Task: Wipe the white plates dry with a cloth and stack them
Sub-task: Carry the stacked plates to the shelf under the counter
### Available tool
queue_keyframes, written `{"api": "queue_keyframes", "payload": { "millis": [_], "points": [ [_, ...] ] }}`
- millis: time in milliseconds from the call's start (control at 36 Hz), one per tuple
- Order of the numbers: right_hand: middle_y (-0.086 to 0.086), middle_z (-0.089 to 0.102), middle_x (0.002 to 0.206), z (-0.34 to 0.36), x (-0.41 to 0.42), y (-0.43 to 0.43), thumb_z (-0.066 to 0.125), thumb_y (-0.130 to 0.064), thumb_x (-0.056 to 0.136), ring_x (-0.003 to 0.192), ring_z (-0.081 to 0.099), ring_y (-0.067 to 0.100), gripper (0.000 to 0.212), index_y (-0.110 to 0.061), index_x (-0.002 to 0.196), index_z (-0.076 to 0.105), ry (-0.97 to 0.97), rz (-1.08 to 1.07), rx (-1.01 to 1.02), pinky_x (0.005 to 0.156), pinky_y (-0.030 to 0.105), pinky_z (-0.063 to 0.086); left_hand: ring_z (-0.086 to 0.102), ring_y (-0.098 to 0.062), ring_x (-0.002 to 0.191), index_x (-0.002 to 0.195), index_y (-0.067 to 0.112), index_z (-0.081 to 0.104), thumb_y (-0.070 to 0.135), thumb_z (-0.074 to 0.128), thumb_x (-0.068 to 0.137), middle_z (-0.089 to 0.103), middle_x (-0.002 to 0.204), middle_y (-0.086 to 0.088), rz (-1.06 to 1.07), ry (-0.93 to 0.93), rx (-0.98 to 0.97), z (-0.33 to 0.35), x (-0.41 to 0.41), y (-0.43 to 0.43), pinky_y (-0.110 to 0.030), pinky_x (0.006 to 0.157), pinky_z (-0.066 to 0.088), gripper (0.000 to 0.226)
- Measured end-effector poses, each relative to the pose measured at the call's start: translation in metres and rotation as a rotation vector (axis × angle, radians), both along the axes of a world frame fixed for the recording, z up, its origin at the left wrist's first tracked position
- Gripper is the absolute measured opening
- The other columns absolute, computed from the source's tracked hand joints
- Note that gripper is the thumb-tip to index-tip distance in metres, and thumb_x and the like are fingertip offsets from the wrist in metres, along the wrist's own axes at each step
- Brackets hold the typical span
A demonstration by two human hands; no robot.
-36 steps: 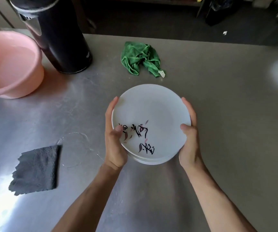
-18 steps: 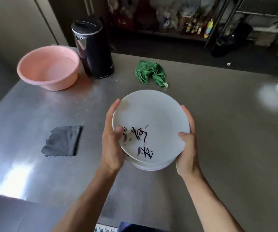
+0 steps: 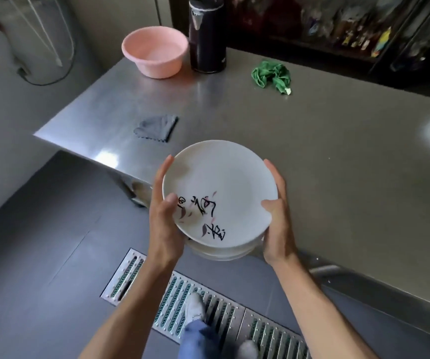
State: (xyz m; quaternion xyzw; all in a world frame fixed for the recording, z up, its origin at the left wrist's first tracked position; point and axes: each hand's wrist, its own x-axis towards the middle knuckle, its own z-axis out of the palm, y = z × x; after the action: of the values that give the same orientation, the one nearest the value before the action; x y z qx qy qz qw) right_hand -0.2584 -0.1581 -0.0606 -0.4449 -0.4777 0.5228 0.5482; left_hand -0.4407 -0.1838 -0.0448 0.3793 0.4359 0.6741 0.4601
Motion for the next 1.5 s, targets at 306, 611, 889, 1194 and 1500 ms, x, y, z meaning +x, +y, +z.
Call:
{"api": "queue_keyframes", "payload": {
  "millis": [306, 611, 889, 1194, 1500],
  "points": [
    [-0.005, 0.048, 0.149, -0.023, -0.082, -0.087, 0.05, -0.031, 0.07, 0.138, 0.043, 0.021, 0.073, -0.043, 0.142, 0.046, 0.036, 0.183, -0.044, 0.108, 0.054, 0.041, 0.067, -0.018, 0.115, 0.14, 0.039, 0.054, 0.038, 0.053, 0.077, 0.066, 0.129, 0.004, 0.111, -0.045, -0.08, -0.017, -0.079, -0.114, -0.035, 0.085, 0.058, 0.064],
    [-0.009, 0.048, 0.149, -0.105, -0.142, -0.127, 0.049, -0.031, 0.075, 0.137, 0.045, 0.018, 0.074, -0.038, 0.148, 0.04, -0.014, 0.279, -0.12, 0.104, 0.054, 0.043, 0.068, -0.016, 0.101, 0.136, 0.04, 0.059, 0.037, 0.053, 0.069, 0.068, 0.12, 0.006, 0.267, -0.064, -0.166, -0.099, -0.133, -0.168, -0.035, 0.08, 0.058, 0.067],
    [0.003, 0.046, 0.151, -0.219, -0.113, -0.112, 0.048, -0.026, 0.077, 0.139, 0.043, 0.026, 0.076, -0.026, 0.152, 0.036, -0.034, 0.27, -0.169, 0.106, 0.063, 0.04, 0.064, -0.025, 0.101, 0.136, 0.041, 0.059, 0.036, 0.052, 0.068, 0.069, 0.116, 0.007, 0.239, -0.083, -0.234, -0.213, -0.109, -0.147, -0.044, 0.083, 0.056, 0.068],
    [-0.006, 0.055, 0.142, -0.307, 0.012, -0.075, 0.051, -0.032, 0.071, 0.131, 0.053, 0.02, 0.073, -0.037, 0.144, 0.046, 0.022, 0.105, -0.209, 0.098, 0.049, 0.051, 0.065, -0.021, 0.118, 0.14, 0.033, 0.056, 0.039, 0.057, 0.07, 0.066, 0.13, 0.002, 0.132, -0.086, -0.248, -0.307, 0.02, -0.091, -0.037, 0.088, 0.058, 0.069],
    [-0.001, 0.051, 0.147, -0.414, 0.145, -0.022, 0.05, -0.037, 0.073, 0.137, 0.045, 0.025, 0.075, -0.031, 0.148, 0.043, -0.071, -0.053, -0.134, 0.108, 0.066, 0.036, 0.064, -0.022, 0.12, 0.14, 0.04, 0.055, 0.038, 0.053, 0.066, 0.06, 0.14, -0.001, -0.003, -0.044, -0.21, -0.413, 0.141, -0.017, -0.042, 0.093, 0.057, 0.074]
  ]
}}
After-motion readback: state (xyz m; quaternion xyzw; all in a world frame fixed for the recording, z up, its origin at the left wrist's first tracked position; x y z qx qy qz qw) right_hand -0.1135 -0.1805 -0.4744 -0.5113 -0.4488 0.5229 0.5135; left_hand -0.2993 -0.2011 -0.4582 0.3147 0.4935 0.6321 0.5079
